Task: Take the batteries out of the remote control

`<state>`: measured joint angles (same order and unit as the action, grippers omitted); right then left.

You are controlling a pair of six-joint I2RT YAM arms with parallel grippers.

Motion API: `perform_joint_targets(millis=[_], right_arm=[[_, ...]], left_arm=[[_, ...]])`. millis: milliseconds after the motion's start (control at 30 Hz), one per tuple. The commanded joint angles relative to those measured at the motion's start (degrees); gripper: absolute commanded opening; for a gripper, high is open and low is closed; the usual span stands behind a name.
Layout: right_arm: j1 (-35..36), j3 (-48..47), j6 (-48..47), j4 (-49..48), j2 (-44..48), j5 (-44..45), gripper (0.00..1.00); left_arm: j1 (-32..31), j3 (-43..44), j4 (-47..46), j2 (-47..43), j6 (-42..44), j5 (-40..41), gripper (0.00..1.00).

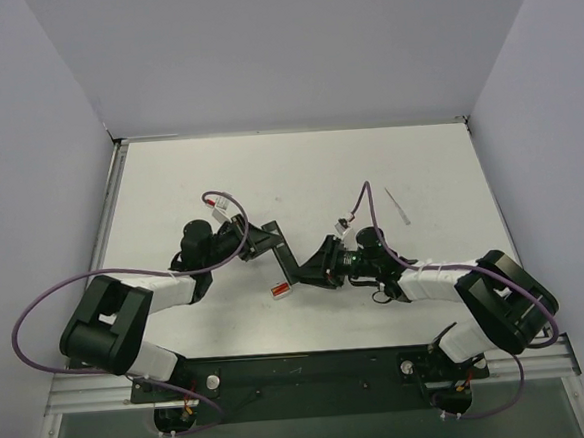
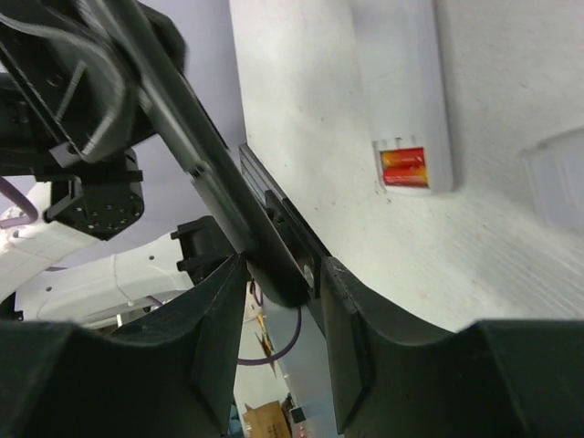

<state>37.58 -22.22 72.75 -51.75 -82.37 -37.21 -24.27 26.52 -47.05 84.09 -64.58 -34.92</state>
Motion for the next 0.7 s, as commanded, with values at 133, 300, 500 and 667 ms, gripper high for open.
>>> perform_joint_targets(millis=[133, 300, 500, 667], right_arm=[[-2.0, -0.2, 0.2, 5.9, 2.6, -3.2, 0.33], [-2.6, -1.0, 0.2, 6.1, 2.7, -3.2, 0.34], [-2.9, -3.2, -0.7, 8.4, 2.7, -2.6, 0.38], [-3.0, -4.1, -0.2, 7.4, 1.5, -2.5, 0.32]], left_arm=[[1.5, 2.9, -8.6, 2.0, 1.7, 3.7, 0.0], [1.5, 2.6, -10.0, 3.4, 1.1, 3.3, 0.0], [1.5, 2.5, -10.4, 3.7, 0.9, 3.1, 0.0], [1.5, 2.7, -10.3, 3.7, 0.9, 3.1, 0.0]])
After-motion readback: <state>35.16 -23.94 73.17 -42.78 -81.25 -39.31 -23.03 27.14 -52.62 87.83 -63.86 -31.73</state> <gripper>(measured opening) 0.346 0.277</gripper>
